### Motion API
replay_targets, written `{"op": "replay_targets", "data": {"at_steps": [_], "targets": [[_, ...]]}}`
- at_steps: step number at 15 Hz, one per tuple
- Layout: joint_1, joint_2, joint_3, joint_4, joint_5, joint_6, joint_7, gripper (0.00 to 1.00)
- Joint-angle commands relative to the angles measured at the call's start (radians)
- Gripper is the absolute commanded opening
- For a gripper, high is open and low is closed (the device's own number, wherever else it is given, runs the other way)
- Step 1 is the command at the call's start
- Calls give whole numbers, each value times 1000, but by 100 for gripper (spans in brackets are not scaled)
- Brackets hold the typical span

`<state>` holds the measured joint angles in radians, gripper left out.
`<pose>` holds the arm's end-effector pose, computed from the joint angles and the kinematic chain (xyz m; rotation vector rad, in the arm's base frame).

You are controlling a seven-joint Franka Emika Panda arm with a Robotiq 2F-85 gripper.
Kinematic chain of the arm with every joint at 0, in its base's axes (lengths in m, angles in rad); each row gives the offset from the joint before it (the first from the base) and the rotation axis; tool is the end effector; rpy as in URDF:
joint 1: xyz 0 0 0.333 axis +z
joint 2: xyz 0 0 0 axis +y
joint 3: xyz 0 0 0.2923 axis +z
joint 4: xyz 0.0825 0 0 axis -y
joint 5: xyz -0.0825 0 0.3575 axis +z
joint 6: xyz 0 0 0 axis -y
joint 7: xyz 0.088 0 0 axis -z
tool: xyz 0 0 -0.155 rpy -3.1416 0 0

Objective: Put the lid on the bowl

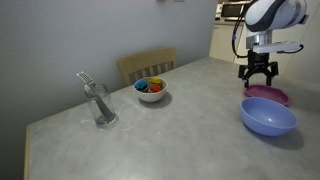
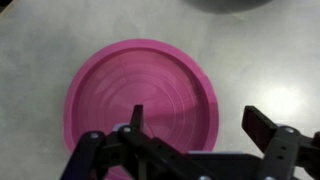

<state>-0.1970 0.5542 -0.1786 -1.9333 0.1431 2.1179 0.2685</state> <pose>0.5007 -0.1892 0.1324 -2.8608 1.0957 0.5507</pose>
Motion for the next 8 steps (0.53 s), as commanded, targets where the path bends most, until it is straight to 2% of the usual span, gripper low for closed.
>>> {"op": "replay_targets", "data": {"at_steps": [1, 5, 8], "targets": [[-1, 8, -4, 4, 7, 3, -3, 100], [13, 22, -11, 10, -6, 21, 26, 100], [31, 34, -21, 5, -12, 86, 80, 100]]}}
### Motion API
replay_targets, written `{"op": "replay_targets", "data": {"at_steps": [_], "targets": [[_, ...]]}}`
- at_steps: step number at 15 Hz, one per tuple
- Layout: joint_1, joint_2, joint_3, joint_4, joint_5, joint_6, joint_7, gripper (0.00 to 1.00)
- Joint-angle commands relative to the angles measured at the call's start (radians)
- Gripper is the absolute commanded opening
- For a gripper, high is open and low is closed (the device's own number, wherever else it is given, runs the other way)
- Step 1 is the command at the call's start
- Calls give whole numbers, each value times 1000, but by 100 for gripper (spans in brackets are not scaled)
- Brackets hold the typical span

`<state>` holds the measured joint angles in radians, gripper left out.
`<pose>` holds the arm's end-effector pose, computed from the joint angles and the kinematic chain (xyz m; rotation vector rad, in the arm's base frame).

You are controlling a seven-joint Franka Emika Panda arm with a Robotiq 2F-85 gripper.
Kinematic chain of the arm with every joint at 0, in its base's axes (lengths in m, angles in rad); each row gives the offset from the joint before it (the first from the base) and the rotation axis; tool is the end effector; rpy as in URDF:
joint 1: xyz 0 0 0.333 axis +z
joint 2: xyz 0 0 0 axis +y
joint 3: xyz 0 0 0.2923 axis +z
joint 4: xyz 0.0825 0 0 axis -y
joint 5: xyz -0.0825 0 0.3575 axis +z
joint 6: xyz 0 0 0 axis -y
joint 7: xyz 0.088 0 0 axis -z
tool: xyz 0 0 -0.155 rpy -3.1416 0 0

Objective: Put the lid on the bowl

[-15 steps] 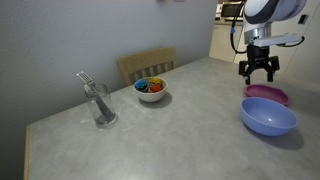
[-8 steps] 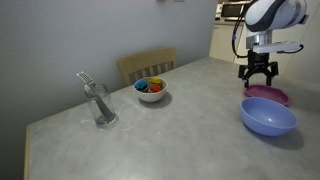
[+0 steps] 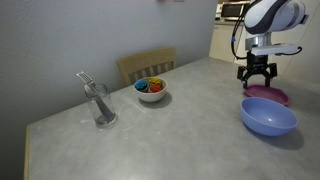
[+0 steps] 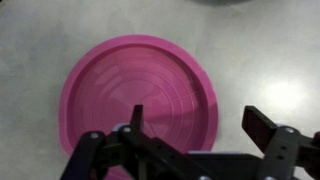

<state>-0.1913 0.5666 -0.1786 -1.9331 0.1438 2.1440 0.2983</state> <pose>0.5035 -0.1879 0.1267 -2.8595 1.1364 0.5315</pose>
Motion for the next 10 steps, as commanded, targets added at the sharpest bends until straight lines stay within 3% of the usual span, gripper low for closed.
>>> {"op": "replay_targets", "data": {"at_steps": [1, 8, 10], "targets": [[30, 25, -23, 4, -15, 85, 67, 100], [51, 66, -46, 10, -10, 183, 151, 100], [50, 73, -50, 10, -6, 192, 160, 87]]}}
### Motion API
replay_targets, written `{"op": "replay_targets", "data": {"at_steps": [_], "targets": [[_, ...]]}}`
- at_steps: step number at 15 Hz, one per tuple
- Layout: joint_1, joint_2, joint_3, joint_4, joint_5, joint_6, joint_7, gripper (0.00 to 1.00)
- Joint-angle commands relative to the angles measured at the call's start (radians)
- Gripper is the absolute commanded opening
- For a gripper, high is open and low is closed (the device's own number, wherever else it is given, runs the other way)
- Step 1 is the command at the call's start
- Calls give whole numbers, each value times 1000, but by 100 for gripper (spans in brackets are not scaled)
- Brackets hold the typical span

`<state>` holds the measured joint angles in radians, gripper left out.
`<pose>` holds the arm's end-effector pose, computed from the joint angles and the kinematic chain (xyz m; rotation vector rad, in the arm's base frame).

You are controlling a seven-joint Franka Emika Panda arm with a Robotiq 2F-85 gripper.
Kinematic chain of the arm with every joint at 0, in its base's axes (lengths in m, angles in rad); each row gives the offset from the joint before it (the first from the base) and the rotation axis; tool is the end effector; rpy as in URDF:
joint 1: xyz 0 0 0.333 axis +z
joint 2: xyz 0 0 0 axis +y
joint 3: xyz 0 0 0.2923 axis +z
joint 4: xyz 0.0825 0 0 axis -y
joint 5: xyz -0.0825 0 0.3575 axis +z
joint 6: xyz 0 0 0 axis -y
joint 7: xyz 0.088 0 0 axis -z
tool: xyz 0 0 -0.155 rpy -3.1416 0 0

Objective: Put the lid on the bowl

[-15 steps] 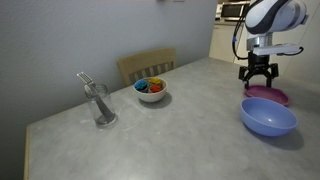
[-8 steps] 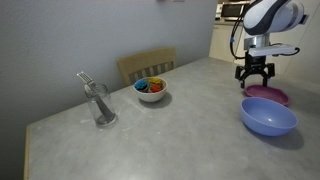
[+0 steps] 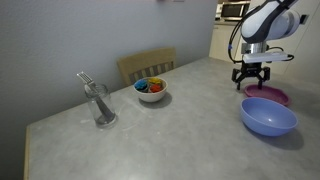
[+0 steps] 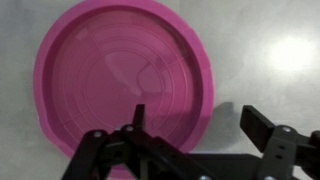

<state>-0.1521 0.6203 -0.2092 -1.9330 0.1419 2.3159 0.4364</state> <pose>0.5209 -0.1953 0.1067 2.7890 -1.3150 -0.3369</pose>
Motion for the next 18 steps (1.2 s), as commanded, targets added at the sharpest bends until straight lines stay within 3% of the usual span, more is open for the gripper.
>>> {"op": "replay_targets", "data": {"at_steps": [1, 2, 4, 11, 13, 18], "targets": [[11, 21, -22, 11, -4, 19, 28, 79], [11, 23, -24, 11, -4, 20, 31, 74], [12, 26, -27, 11, -5, 21, 38, 53], [20, 30, -35, 15, -12, 26, 47, 5], [22, 31, -36, 16, -13, 24, 47, 0], [45, 13, -48, 14, -52, -14, 48, 3]]}}
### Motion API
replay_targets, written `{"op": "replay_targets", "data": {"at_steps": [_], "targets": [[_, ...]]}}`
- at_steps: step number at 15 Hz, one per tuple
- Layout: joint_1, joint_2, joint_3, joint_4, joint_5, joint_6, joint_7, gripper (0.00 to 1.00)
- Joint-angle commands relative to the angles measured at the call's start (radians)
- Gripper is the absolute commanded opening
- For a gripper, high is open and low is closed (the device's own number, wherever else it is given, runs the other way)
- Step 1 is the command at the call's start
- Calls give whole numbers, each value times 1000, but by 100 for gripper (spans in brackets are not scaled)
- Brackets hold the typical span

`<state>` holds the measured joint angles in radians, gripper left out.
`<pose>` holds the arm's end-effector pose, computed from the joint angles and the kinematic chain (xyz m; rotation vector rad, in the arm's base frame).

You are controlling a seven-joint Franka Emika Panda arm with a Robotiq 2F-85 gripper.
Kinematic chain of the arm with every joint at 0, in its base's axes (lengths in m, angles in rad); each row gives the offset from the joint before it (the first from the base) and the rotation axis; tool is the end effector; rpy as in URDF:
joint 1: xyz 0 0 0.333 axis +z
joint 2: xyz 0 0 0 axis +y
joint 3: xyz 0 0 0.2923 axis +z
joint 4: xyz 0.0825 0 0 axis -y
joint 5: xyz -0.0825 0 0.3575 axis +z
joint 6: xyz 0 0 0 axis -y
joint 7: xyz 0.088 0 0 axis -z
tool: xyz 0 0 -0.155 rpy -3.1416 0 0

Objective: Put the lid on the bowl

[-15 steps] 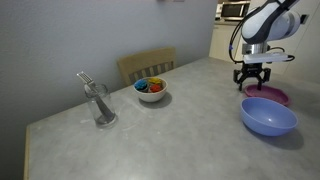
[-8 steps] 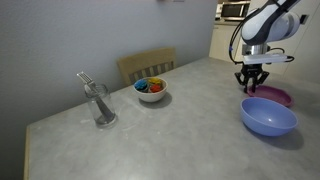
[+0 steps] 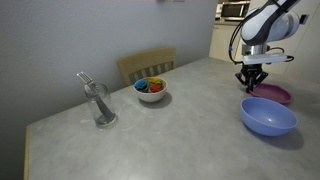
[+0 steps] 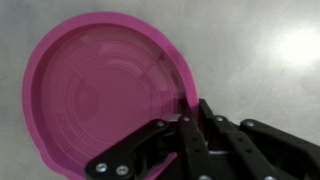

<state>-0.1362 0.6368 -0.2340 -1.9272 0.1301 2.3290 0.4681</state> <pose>0.5200 -0.2023 0.1021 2.7462 -1.3414 -0.3216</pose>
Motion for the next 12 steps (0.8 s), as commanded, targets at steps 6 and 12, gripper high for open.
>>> {"op": "replay_targets", "data": {"at_steps": [6, 12], "targets": [[113, -74, -58, -3, -188, -162, 70, 3], [155, -128, -40, 51, -325, -358, 127, 3]]}}
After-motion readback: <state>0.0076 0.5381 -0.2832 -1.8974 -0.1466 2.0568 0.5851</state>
